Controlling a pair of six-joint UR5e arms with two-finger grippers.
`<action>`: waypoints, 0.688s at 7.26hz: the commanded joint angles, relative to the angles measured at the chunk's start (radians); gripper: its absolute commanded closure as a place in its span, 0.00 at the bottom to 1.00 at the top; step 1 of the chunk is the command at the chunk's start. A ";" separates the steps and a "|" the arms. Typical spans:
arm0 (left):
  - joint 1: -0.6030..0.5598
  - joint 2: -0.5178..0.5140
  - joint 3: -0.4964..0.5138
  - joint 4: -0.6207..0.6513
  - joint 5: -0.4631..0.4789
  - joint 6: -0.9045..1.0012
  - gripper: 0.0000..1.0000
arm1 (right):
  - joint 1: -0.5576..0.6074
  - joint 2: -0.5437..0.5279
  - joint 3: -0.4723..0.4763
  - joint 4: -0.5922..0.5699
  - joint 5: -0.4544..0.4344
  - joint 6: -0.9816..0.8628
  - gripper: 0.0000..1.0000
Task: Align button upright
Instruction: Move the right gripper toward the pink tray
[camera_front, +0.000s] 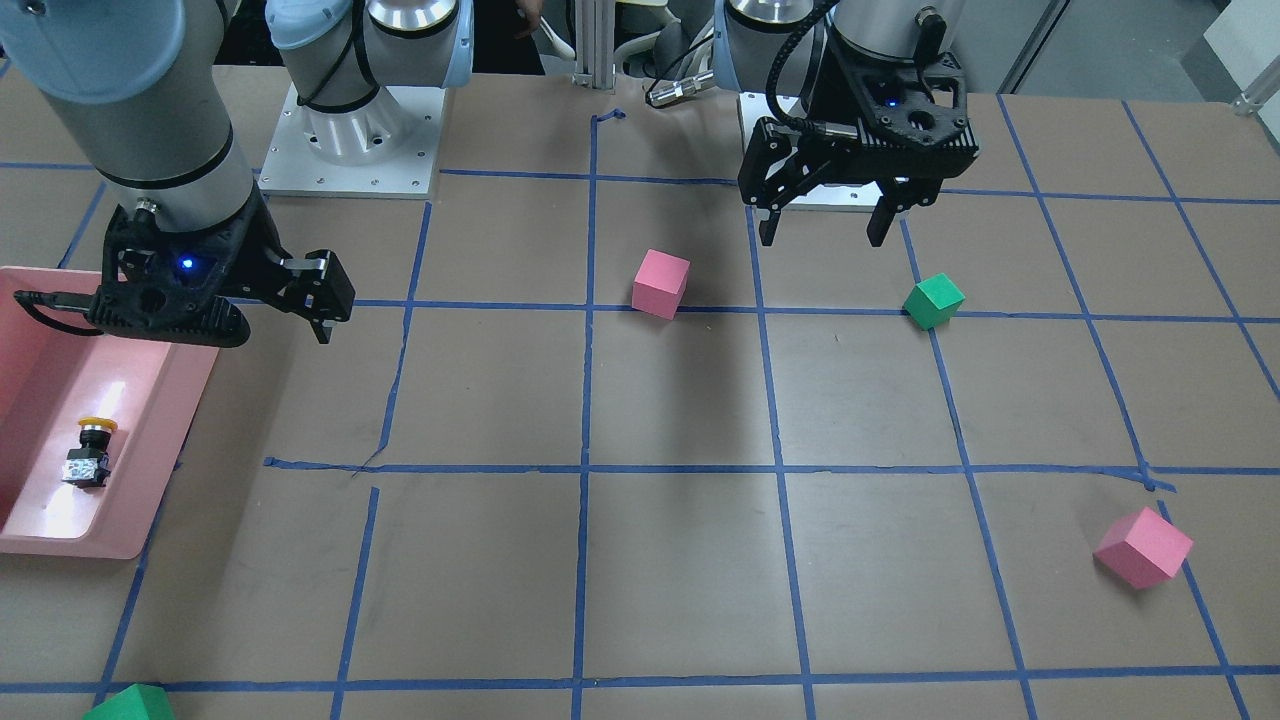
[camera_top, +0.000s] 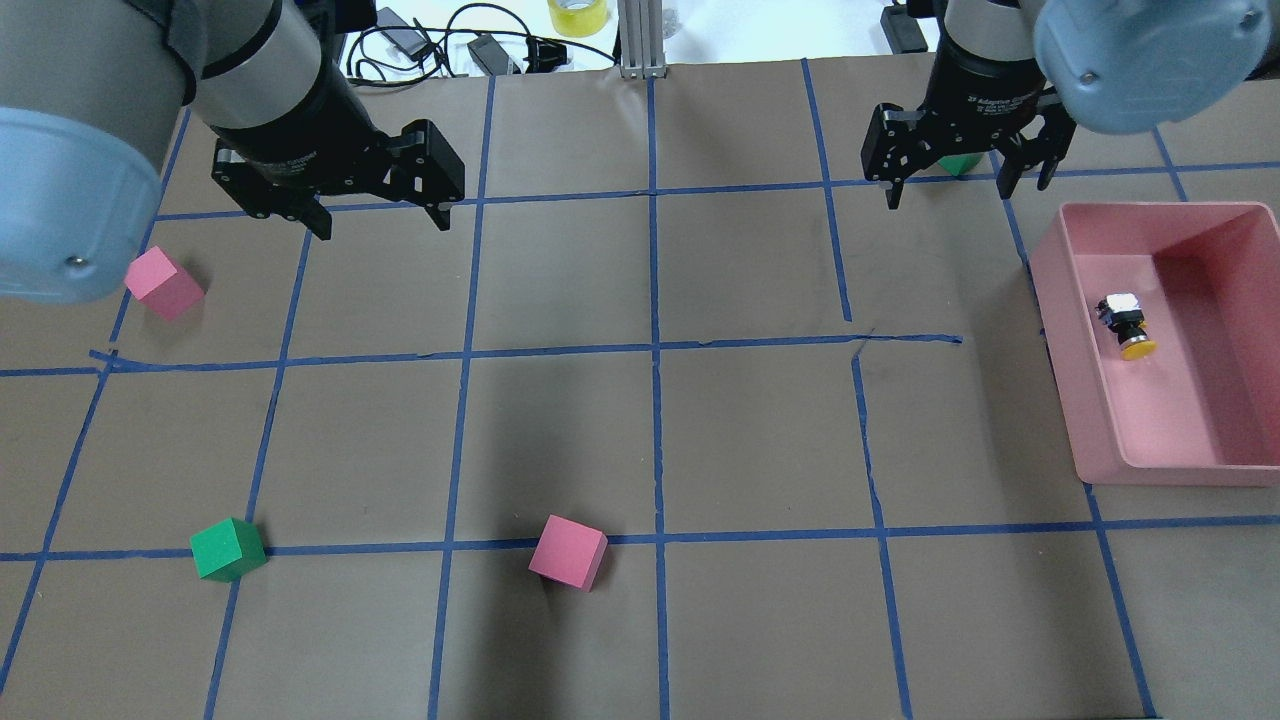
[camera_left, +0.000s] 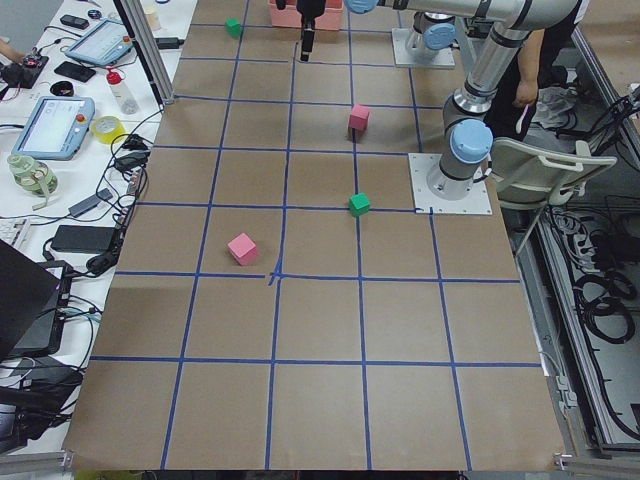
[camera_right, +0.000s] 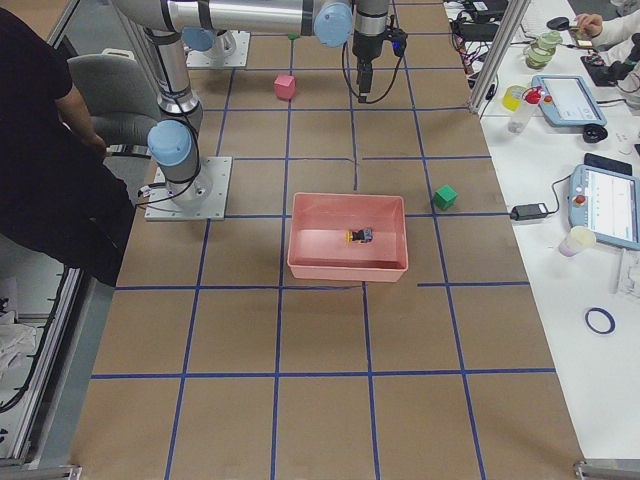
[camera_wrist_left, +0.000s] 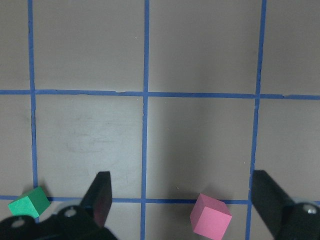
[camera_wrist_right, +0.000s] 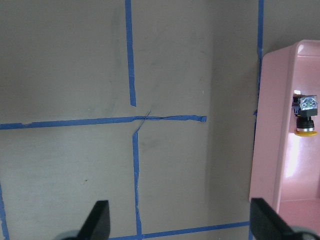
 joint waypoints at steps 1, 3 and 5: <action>0.001 0.001 0.000 0.000 0.000 0.000 0.00 | 0.000 0.005 0.007 -0.011 0.001 0.001 0.00; 0.001 0.001 0.000 0.000 0.000 0.000 0.00 | 0.002 0.003 -0.002 -0.017 0.071 0.001 0.00; 0.001 0.001 0.000 0.000 0.000 0.000 0.00 | -0.003 -0.004 -0.006 0.006 0.124 0.000 0.00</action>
